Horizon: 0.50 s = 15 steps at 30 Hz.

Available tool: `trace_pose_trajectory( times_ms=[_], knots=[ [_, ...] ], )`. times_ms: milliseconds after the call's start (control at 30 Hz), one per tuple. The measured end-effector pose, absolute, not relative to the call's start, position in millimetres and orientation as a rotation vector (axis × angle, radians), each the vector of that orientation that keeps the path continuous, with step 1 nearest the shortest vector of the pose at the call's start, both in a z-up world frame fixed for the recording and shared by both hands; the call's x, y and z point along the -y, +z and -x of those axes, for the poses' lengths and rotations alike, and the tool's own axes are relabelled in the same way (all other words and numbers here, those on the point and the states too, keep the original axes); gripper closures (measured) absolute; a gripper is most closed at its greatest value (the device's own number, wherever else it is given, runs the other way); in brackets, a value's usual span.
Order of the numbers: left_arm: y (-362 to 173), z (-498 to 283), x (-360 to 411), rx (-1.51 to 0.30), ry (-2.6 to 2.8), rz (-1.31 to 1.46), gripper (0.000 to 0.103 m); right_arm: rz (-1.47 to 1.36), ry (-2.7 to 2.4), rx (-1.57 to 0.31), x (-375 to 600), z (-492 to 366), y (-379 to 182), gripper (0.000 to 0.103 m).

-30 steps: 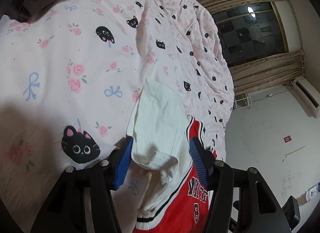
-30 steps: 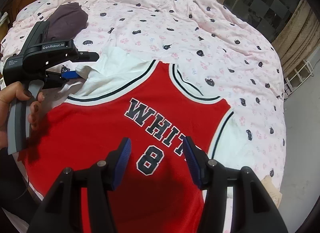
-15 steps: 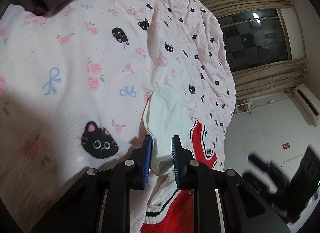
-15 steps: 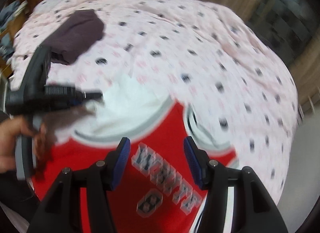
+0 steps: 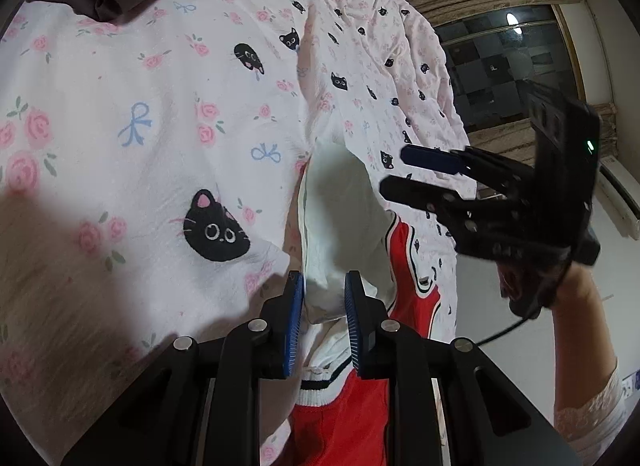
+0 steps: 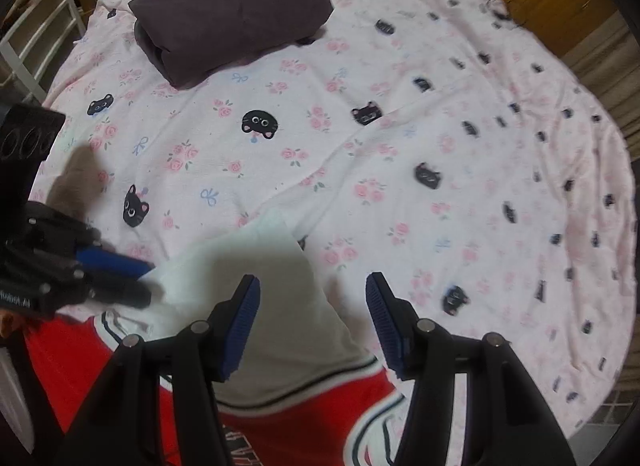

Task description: Fold clothes

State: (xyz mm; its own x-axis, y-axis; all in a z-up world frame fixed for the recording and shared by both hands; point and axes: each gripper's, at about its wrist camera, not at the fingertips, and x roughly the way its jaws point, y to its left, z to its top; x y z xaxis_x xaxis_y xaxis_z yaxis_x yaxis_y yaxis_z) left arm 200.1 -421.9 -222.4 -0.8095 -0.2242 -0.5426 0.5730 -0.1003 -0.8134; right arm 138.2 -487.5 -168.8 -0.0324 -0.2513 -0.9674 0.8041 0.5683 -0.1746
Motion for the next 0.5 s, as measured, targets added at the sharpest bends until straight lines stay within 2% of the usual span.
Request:
trace_pose_trajectory(
  times_ms=[167,267,300,433,467,500],
  knots=[
    [-228,-199,425,-1.656,-1.937,-0.400,0.085,-0.643,-0.791,-1.354,512,-140,-186,0.052],
    [-229,-197,424,-1.651,-1.934,-0.410,0.085,-0.666,-0.738,-1.397,520,-148,-197,0.057],
    [-230,-196,424,-1.650,-1.932,-0.411,0.085,-0.670,-0.721,-1.415,523,-150,-201,0.063],
    [-230,-196,424,-1.637,-1.930,-0.412,0.085,-0.688,-0.676,-1.446,529,-159,-210,0.073],
    [-230,-196,424,-1.634,-1.931,-0.412,0.085,-0.694,-0.661,-1.455,529,-161,-212,0.082],
    [-230,-195,424,-1.632,-1.931,-0.413,0.084,-0.701,-0.647,-1.463,529,-163,-213,0.086]
  ],
)
